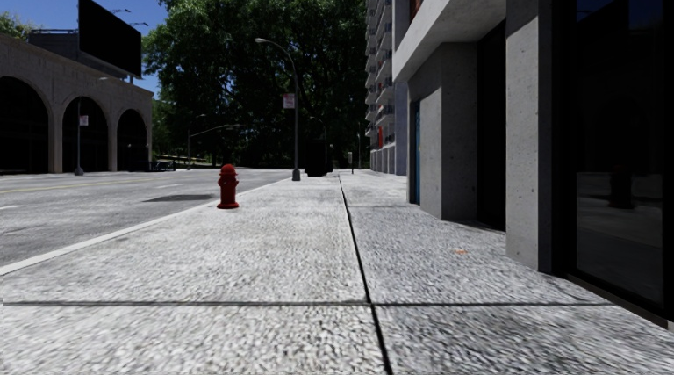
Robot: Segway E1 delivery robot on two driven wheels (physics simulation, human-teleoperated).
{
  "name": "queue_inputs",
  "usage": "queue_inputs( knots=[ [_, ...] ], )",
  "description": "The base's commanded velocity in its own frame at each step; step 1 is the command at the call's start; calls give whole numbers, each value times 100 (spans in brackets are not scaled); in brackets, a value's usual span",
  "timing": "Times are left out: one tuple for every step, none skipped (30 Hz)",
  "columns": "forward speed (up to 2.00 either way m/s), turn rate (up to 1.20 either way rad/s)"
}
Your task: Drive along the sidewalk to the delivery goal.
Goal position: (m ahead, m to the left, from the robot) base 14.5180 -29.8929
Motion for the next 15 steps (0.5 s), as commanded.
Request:
queue_inputs(
  knots=[
    [200,0],
    [200,0],
    [200,0],
    [200,0],
    [200,0],
    [200,0],
    [200,0],
    [200,0],
    [200,0],
    [200,0],
    [200,0],
    [200,0],
    [200,0],
    [200,0],
    [200,0]
  ],
)
